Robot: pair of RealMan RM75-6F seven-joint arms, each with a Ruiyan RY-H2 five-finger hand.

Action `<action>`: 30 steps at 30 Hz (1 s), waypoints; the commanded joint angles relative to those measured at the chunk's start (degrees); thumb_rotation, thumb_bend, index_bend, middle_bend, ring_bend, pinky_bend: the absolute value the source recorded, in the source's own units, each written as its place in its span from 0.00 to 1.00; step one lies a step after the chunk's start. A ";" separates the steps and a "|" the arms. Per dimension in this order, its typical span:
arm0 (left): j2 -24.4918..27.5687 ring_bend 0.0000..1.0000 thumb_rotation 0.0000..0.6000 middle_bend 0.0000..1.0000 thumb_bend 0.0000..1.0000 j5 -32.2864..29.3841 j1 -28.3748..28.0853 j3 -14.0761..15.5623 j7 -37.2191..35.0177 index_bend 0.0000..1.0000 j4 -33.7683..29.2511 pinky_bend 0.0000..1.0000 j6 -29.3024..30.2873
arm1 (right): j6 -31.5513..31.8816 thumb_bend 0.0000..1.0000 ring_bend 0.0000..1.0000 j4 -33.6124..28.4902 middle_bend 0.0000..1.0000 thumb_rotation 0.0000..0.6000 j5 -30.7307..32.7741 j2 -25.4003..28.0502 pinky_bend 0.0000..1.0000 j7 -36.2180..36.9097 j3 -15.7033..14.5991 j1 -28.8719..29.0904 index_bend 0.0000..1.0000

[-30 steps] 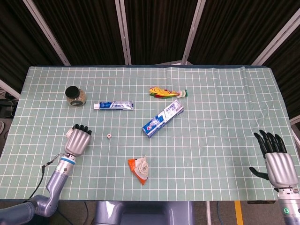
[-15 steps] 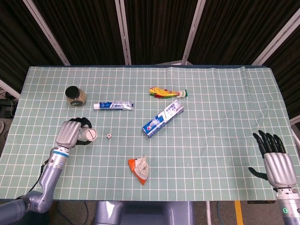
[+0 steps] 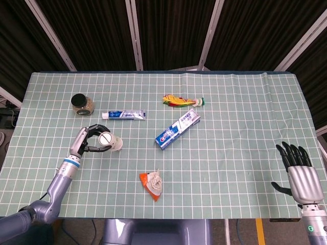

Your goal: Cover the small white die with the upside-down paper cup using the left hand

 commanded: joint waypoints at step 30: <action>-8.03 0.00 1.00 0.00 0.00 0.13 -4.49 2.62 -1.26 0.00 11.52 0.00 -6.93 | -0.94 0.00 0.00 0.82 0.00 1.00 2.34 -0.27 0.00 -0.19 0.70 0.32 0.00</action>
